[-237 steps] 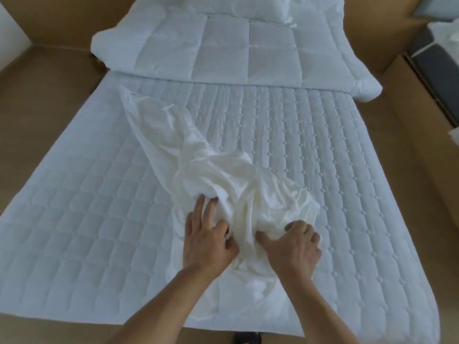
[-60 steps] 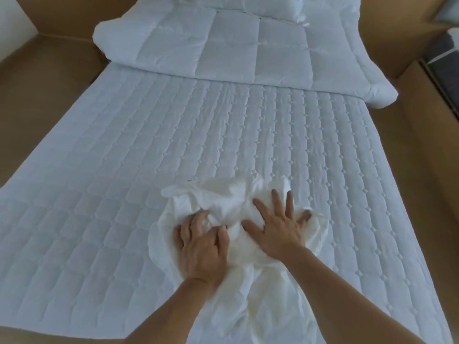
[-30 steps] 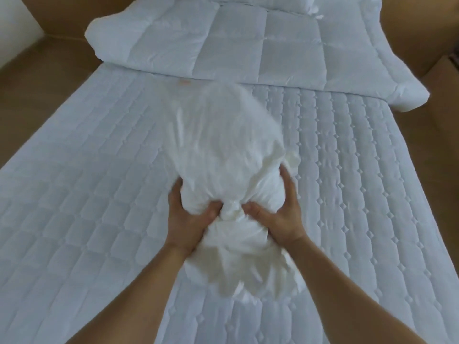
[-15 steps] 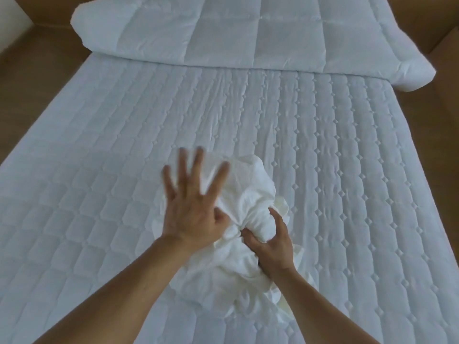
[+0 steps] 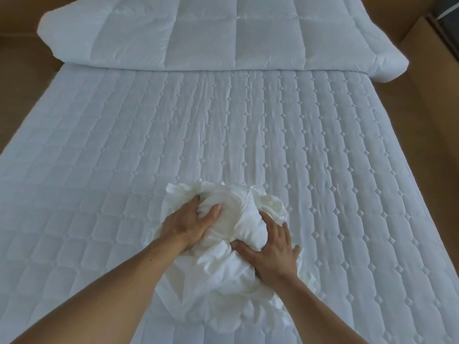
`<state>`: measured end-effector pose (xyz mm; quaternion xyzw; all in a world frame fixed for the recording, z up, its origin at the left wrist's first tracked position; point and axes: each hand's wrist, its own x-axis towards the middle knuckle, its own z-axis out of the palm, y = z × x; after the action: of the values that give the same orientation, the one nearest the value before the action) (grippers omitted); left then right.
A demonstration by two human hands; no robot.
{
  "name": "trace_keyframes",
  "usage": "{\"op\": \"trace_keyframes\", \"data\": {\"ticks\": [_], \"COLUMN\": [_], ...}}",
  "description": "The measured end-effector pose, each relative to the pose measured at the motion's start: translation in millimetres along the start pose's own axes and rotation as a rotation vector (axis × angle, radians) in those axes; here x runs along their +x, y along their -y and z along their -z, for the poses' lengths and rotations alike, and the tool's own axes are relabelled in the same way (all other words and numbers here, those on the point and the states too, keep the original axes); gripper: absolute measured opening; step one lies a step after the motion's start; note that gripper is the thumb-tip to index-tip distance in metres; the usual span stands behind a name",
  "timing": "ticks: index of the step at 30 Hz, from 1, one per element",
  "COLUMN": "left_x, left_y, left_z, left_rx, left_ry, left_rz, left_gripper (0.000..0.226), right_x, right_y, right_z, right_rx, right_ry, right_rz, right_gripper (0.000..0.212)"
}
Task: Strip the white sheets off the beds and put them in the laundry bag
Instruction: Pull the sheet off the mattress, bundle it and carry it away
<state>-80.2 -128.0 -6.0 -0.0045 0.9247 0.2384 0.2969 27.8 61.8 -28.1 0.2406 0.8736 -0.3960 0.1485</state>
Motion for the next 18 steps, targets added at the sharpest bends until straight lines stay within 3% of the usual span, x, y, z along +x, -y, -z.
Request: {"op": "trace_keyframes", "data": {"ticks": [3, 6, 9, 12, 15, 18], "left_x": [5.2, 11.0, 21.8, 30.7, 44.3, 50.8], "left_y": [4.9, 6.9, 4.4, 7.4, 14.5, 21.3], "left_z": [0.0, -0.9, 3.9, 2.2, -0.5, 0.1], "left_rx": [0.049, 0.352, 0.5, 0.43, 0.207, 0.079], "left_ry": [-0.016, -0.094, -0.08, 0.015, 0.187, 0.269], "left_rz": [-0.047, -0.149, -0.245, -0.21, -0.066, -0.061], "left_gripper": [0.108, 0.099, 0.095, 0.106, 0.135, 0.138], "right_x": [1.5, 4.8, 11.0, 11.6, 13.3, 14.8], "right_y": [-0.1, 2.0, 2.2, 2.4, 4.2, -0.5], "right_z": [-3.3, -2.0, -3.3, -5.2, -3.1, -5.4], "right_rx": [0.138, 0.211, 0.214, 0.203, 0.213, 0.245], "right_ry": [0.019, 0.085, 0.089, 0.07, 0.075, 0.075], "right_rz": [-0.08, -0.13, -0.143, -0.142, -0.142, -0.151], "right_gripper": [0.123, 0.133, 0.136, 0.136, 0.136, 0.134]}}
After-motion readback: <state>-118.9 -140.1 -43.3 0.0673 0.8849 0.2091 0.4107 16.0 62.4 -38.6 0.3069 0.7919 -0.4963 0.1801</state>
